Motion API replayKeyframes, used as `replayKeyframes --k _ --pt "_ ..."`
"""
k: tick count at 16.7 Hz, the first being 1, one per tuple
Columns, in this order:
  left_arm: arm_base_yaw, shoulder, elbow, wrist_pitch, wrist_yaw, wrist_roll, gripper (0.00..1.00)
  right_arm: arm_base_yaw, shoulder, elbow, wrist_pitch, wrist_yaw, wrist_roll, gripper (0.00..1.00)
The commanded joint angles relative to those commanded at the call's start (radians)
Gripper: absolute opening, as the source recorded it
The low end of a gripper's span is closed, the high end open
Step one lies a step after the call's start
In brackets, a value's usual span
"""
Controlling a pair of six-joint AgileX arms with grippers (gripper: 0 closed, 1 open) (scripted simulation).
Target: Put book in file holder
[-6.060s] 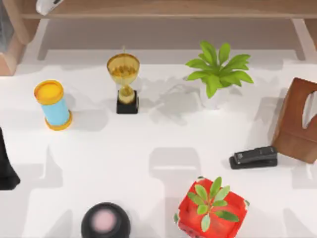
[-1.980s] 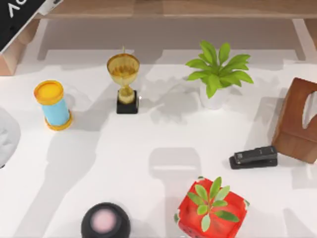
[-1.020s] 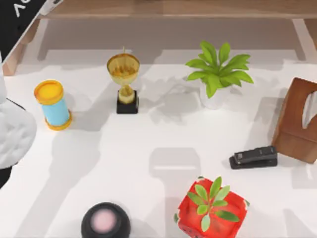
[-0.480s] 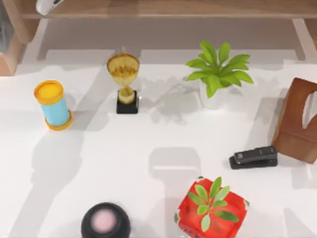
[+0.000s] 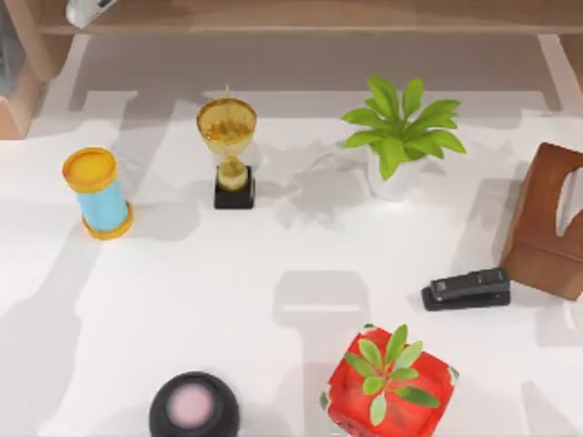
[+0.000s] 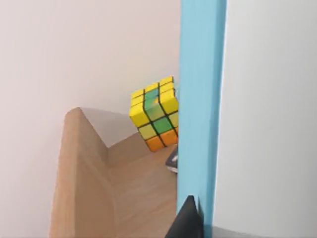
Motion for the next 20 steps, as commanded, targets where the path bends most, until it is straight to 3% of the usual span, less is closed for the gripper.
replayKeyframes --k 6,12,16,20 --pt "0.236 -0.243 -0.477 0.029 0.247 0.339 0.0 0.0 0.0 0.0 0.0 0.0 0.0 1.0" --pt "0.486 -0.228 -0.887 0.222 0.437 0.695 0.0 0.0 0.0 0.0 0.0 0.0 0.0 1.0" --pt "0.637 -0.107 -1.031 0.46 0.519 0.912 0.0 0.0 0.0 0.0 0.0 0.0 0.0 1.0" --pt "0.739 0.053 -1.052 0.75 0.575 1.088 0.0 0.0 0.0 0.0 0.0 0.0 0.0 1.0"
